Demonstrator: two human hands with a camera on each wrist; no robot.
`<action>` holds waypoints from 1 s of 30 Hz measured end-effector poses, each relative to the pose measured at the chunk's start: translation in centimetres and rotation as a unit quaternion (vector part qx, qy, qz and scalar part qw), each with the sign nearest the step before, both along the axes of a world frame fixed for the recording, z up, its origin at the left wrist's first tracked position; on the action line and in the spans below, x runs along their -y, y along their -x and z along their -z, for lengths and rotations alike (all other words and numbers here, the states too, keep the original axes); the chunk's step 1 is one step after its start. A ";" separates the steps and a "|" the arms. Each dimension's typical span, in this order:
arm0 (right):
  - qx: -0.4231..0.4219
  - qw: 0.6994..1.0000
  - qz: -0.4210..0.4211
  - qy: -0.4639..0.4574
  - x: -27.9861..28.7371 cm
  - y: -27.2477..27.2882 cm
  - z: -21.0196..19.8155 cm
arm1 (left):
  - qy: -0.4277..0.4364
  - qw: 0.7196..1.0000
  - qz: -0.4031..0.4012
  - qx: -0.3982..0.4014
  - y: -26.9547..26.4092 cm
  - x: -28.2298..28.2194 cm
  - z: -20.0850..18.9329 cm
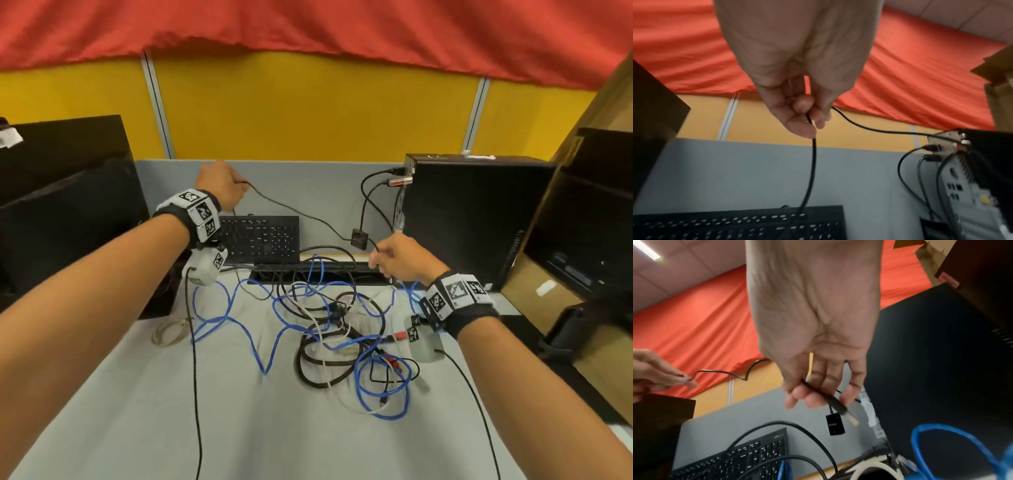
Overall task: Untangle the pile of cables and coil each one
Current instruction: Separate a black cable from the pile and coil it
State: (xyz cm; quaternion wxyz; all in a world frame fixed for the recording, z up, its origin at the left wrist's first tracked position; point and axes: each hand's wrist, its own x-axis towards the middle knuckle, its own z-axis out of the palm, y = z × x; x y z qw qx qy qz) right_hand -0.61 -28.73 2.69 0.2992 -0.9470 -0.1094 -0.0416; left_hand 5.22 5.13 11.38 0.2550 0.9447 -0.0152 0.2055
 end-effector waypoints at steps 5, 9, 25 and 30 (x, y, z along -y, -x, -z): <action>0.027 0.992 0.011 -0.125 -1.7 0.0 0.4 | -0.046 0.976 0.031 -0.212 1.6 0.1 2.7; -0.041 0.945 -0.011 -0.323 -3.7 -0.4 -0.8 | -0.103 0.974 0.119 -0.165 3.4 3.0 3.8; 0.054 0.934 0.044 -0.351 -5.6 -0.7 1.5 | -0.193 0.930 0.177 -0.257 5.8 5.2 6.7; 0.069 0.945 -0.069 -0.311 -5.7 -0.1 1.3 | -0.102 0.961 0.230 -0.117 5.3 4.1 6.5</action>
